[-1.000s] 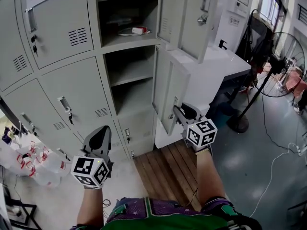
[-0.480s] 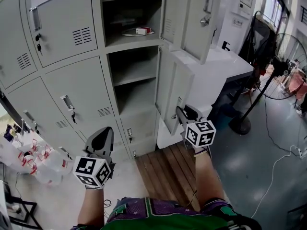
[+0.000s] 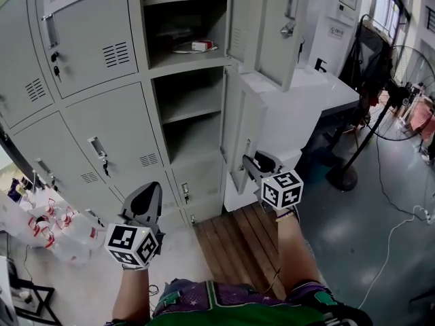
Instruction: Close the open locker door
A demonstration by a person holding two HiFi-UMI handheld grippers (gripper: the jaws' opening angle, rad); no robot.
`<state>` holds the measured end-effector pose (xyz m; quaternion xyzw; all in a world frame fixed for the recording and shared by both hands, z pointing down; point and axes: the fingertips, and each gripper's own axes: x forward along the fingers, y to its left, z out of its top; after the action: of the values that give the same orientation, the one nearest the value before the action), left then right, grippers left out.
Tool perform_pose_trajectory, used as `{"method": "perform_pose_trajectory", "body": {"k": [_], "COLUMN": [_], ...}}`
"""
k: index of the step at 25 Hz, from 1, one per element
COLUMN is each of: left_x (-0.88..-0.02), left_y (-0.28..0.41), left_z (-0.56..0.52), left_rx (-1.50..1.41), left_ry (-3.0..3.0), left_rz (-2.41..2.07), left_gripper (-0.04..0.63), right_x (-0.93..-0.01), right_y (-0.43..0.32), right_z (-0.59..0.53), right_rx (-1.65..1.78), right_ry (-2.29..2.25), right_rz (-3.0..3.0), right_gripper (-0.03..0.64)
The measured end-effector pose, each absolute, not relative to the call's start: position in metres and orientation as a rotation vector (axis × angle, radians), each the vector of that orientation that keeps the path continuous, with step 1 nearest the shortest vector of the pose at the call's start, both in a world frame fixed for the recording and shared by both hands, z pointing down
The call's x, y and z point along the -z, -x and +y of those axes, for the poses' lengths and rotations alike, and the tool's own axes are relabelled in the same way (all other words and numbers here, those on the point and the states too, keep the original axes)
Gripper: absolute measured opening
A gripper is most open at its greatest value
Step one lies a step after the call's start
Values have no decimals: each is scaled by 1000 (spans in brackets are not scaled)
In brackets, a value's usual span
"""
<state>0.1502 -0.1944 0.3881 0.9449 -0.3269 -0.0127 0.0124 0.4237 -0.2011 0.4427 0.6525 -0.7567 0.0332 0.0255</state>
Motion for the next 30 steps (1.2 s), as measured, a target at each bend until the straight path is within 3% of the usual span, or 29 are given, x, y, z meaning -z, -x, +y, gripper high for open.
{"method": "perform_pose_trajectory", "body": {"k": [30], "left_x": [-389], "left_y": [-96], "left_z": [-263], "left_rx": [-10], "left_ry": [-2905], "left_rz": [-980], "left_gripper": [21], "right_x": [-438], "right_y": [-316], "right_z": [-259], "right_rx": [-87], "right_ry": [-1727], "right_rz": [-2575], "right_gripper": [143]}}
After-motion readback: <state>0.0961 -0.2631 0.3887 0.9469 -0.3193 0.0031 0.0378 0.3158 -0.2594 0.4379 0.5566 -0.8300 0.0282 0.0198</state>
